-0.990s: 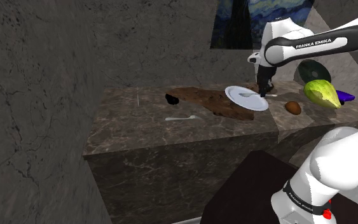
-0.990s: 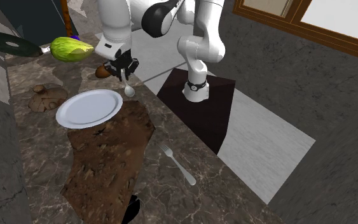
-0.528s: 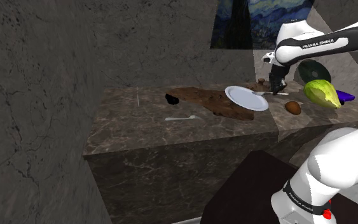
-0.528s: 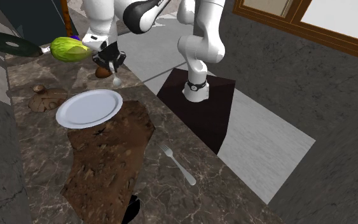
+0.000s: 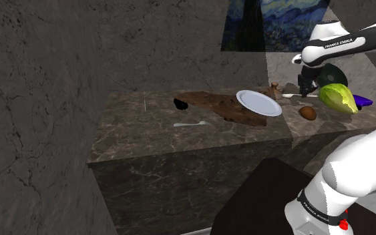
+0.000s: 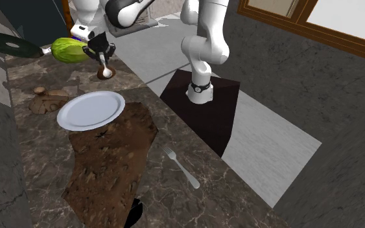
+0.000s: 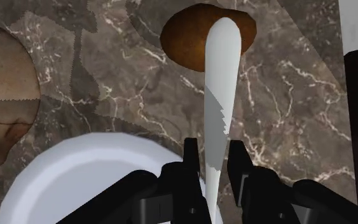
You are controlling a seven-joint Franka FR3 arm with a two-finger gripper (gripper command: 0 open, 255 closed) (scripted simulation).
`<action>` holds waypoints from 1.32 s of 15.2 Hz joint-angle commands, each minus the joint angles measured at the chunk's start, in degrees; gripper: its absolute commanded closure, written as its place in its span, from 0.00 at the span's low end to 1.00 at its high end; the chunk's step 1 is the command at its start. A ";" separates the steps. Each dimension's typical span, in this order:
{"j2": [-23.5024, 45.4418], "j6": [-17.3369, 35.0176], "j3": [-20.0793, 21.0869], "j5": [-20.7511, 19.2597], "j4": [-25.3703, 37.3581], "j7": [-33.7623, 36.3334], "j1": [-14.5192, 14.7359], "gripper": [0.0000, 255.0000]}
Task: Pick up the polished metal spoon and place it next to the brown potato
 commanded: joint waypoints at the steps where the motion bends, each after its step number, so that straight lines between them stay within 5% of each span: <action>1: 2.63 1.33 -3.03 1.24 2.32 -3.56 0.23 1.00; 6: 10.87 4.49 -11.44 7.66 9.02 -14.09 1.42 1.00; 10: 20.95 6.62 -18.12 18.64 15.42 -25.73 1.59 1.00; 13: 30.41 6.64 -19.41 30.02 21.24 -35.94 -2.67 1.00; 17: 41.83 3.75 -15.45 42.29 31.63 -46.65 -14.22 1.00; 20: 42.38 5.82 -14.55 42.81 30.05 -46.85 -14.79 1.00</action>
